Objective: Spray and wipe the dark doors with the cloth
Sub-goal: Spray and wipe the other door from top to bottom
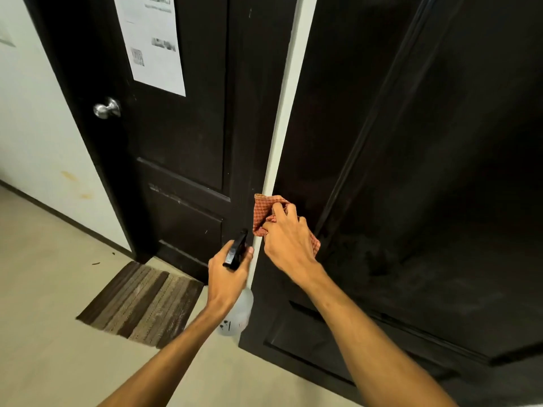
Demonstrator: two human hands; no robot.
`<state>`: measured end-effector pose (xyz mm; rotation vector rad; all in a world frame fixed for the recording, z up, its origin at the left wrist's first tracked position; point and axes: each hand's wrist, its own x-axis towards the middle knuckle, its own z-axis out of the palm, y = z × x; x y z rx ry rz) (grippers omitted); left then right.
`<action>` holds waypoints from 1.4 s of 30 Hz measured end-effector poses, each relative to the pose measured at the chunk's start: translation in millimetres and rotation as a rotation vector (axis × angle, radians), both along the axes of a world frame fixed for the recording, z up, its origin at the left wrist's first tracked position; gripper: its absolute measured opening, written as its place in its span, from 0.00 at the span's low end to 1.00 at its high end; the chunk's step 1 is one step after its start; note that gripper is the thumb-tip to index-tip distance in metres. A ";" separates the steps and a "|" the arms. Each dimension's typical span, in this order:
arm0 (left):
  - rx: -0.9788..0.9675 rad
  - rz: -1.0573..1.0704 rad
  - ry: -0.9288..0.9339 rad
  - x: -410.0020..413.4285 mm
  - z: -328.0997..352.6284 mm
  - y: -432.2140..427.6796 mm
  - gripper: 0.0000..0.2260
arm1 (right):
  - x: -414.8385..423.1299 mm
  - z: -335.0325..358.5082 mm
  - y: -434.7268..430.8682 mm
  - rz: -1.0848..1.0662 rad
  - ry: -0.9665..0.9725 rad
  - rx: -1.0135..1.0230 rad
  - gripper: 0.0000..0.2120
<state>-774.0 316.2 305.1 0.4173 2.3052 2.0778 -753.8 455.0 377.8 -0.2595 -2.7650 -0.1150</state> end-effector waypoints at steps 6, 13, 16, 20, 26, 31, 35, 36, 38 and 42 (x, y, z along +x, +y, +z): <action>0.010 -0.089 -0.035 11.1 2.3 4.3 0.06 | 29.1 -42.0 1.5 -0.185 0.519 -0.834 0.15; 0.024 -0.056 -0.028 13.3 -1.2 -3.0 0.06 | 18.1 -56.0 -13.5 -0.316 0.589 -2.685 0.23; 0.009 -0.077 -0.024 13.3 5.4 -3.9 0.08 | 26.4 -47.7 -13.1 -0.316 0.670 -2.728 0.20; -0.048 -0.060 -0.055 5.9 0.3 -7.4 0.23 | 30.3 -47.2 -14.2 -0.230 0.983 -2.258 0.13; -0.046 -0.032 -0.046 8.7 12.6 -9.1 0.07 | 23.6 -44.2 -17.9 -0.119 0.419 -0.442 0.14; -0.054 -0.029 -0.103 13.1 11.6 -8.4 0.16 | 36.5 -54.4 -17.0 -0.023 0.318 -0.094 0.11; -0.029 -0.043 -0.094 14.0 9.5 -9.8 0.18 | 49.0 -70.5 -28.7 -0.192 0.782 -0.861 0.14; -0.020 -0.043 -0.090 12.5 8.2 -9.8 0.23 | 45.0 -69.2 -36.0 -0.285 0.889 -1.189 0.16; -0.012 -0.039 -0.084 11.0 2.6 -11.9 0.27 | 37.1 -68.8 -49.2 -0.400 0.921 -1.664 0.17; -0.004 -0.043 -0.102 14.4 -2.3 -16.3 0.25 | 37.3 -67.8 -58.5 -0.464 0.804 -1.595 0.13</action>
